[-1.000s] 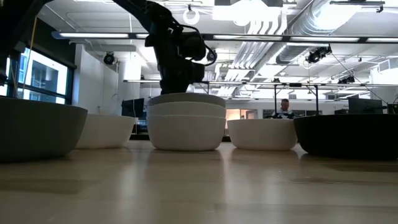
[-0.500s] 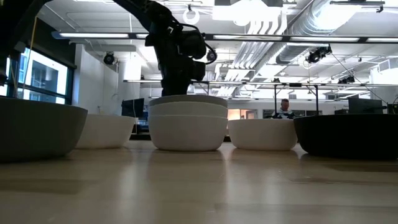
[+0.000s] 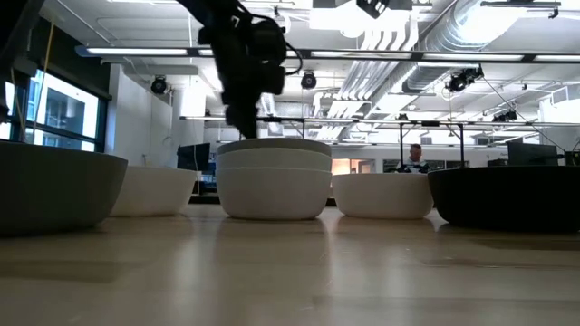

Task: Nest bowls inside each other
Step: Stack the white bowl on top of the gray bowl

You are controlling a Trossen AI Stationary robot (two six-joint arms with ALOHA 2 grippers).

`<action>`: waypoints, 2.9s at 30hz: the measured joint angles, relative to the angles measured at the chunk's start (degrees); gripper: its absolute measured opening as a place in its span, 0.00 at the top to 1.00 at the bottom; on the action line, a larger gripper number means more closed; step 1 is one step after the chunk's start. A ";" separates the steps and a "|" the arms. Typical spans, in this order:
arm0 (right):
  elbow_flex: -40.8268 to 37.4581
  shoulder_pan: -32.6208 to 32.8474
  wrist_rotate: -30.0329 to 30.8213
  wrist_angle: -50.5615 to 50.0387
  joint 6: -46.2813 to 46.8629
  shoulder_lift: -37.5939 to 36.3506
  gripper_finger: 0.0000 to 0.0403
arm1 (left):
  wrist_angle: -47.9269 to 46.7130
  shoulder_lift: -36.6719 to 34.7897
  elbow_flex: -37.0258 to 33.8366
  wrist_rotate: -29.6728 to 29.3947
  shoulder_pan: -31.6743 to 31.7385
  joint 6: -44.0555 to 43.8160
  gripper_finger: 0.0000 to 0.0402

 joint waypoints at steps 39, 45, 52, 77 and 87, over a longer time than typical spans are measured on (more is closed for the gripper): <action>-16.74 -2.24 -3.44 13.87 0.27 -15.79 0.72 | -0.36 -11.17 -24.39 -6.80 8.82 11.94 0.74; -16.74 -2.24 -3.29 14.07 1.63 -15.79 0.72 | 0.50 -11.17 -24.39 -4.00 8.83 11.89 0.95; -16.74 -2.24 -3.27 14.04 2.94 -15.79 0.72 | 0.42 -11.15 -24.39 -3.54 8.83 11.53 0.94; -16.74 -2.21 -3.27 14.04 2.94 -15.77 0.72 | 1.33 -8.57 -24.41 -3.45 8.31 9.29 0.79; -16.74 -2.21 -3.27 14.04 2.73 -15.77 0.72 | 1.95 -8.39 -24.41 -4.05 8.46 10.23 0.98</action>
